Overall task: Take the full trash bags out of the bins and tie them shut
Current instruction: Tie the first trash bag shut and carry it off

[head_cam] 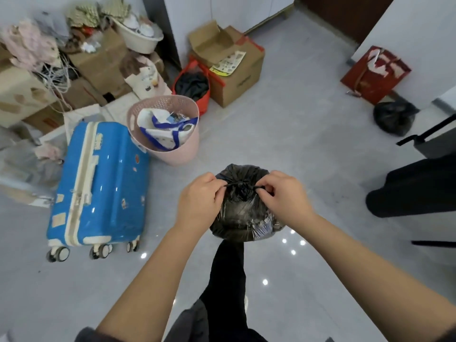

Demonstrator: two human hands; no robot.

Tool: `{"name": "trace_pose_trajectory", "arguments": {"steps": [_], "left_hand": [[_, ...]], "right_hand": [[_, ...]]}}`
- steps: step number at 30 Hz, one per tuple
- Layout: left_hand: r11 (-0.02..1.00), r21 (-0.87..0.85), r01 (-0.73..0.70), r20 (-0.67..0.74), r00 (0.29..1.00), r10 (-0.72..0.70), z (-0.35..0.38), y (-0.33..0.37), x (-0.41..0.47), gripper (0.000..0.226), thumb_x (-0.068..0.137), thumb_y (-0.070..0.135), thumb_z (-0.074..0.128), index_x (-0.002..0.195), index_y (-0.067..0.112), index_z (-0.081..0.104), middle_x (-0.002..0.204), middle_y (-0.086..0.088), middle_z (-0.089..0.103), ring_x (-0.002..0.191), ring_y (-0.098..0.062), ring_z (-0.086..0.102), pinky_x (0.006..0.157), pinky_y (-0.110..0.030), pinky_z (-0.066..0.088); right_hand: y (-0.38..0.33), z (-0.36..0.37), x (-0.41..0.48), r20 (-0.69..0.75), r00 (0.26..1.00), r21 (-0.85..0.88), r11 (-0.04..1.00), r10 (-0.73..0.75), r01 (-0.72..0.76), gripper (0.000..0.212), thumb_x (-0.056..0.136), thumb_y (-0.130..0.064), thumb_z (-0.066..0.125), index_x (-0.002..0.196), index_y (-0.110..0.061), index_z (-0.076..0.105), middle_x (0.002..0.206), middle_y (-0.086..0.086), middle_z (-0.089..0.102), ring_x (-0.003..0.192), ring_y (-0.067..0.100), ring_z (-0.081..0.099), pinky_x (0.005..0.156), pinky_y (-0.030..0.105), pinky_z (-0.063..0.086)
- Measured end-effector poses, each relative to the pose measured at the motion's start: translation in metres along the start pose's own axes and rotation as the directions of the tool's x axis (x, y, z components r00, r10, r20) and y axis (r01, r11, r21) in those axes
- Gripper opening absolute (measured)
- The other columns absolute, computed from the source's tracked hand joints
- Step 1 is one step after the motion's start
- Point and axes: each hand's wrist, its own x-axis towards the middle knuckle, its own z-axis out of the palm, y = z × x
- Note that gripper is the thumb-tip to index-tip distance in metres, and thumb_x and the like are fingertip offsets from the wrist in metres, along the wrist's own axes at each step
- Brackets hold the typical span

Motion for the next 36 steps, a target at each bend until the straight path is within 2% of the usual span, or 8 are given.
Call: {"name": "trace_pose_trajectory", "arguments": {"steps": [3,9,17,19,23,28,36], "left_hand": [[0.999,-0.016,-0.030,0.027,0.999,0.030,0.030,0.016,0.076,0.016,0.085,0.019,0.059,0.090,0.015,0.074,0.078,0.000,0.064,0.067,-0.021,0.062,0.056,-0.032,0.050],[0.997,-0.023,-0.076,0.151,0.985,0.078,0.066,0.067,0.222,0.013,0.086,0.016,0.062,0.091,0.019,0.073,0.083,0.003,0.064,0.071,-0.022,0.061,0.057,-0.025,0.042],[0.995,0.009,-0.101,0.166,0.981,0.098,0.130,0.152,0.388,0.014,0.088,0.019,0.060,0.091,0.021,0.074,0.083,0.003,0.064,0.073,-0.021,0.062,0.059,-0.021,0.033],[0.995,0.019,-0.098,0.182,0.979,0.093,0.154,0.175,0.425,0.016,0.089,0.021,0.058,0.093,0.020,0.074,0.086,0.002,0.064,0.075,-0.021,0.062,0.060,-0.023,0.034],[0.997,-0.004,-0.079,0.205,0.976,0.078,0.197,0.224,0.488,0.017,0.089,0.023,0.057,0.092,0.021,0.073,0.085,0.002,0.063,0.075,-0.023,0.062,0.061,-0.031,0.047],[0.995,-0.035,-0.094,0.238,0.966,0.099,0.242,0.288,0.572,0.018,0.091,0.022,0.055,0.094,0.021,0.073,0.088,0.002,0.063,0.077,-0.021,0.061,0.066,-0.035,0.051],[0.968,-0.011,-0.251,0.383,0.893,0.236,0.347,0.368,0.721,0.020,0.092,0.025,0.054,0.098,0.023,0.073,0.093,0.004,0.064,0.083,-0.019,0.063,0.065,-0.029,0.048]], "right_hand": [[0.041,-0.028,0.059,-0.012,0.999,-0.009,0.999,0.049,-0.049,0.009,0.082,-0.016,0.066,0.088,-0.019,0.073,0.071,-0.015,0.047,0.066,0.011,0.052,0.061,0.025,0.041],[0.111,-0.100,0.161,-0.059,0.991,0.014,0.992,0.124,-0.123,0.010,0.082,-0.015,0.066,0.087,-0.019,0.074,0.073,-0.011,0.052,0.067,0.012,0.055,0.064,0.028,0.047],[0.232,-0.187,0.278,-0.133,0.978,0.051,0.987,0.158,-0.153,0.009,0.081,-0.015,0.067,0.085,-0.019,0.073,0.071,-0.010,0.051,0.067,0.012,0.054,0.066,0.030,0.048],[0.265,-0.208,0.304,-0.134,0.976,0.063,0.984,0.173,-0.166,0.009,0.081,-0.015,0.067,0.085,-0.020,0.073,0.070,-0.010,0.051,0.068,0.013,0.055,0.066,0.031,0.049],[0.328,-0.260,0.346,-0.106,0.977,0.050,0.982,0.187,-0.182,0.008,0.081,-0.016,0.067,0.085,-0.019,0.074,0.072,-0.008,0.052,0.068,0.015,0.054,0.066,0.032,0.049],[0.403,-0.325,0.398,-0.094,0.973,0.018,0.978,0.210,-0.209,0.008,0.082,-0.016,0.068,0.087,-0.018,0.073,0.074,-0.007,0.052,0.071,0.018,0.057,0.068,0.033,0.050],[0.541,-0.391,0.479,-0.105,0.929,0.009,0.934,0.355,-0.357,0.009,0.086,-0.020,0.065,0.091,-0.018,0.072,0.079,-0.006,0.054,0.073,0.017,0.057,0.066,0.031,0.048]]}}
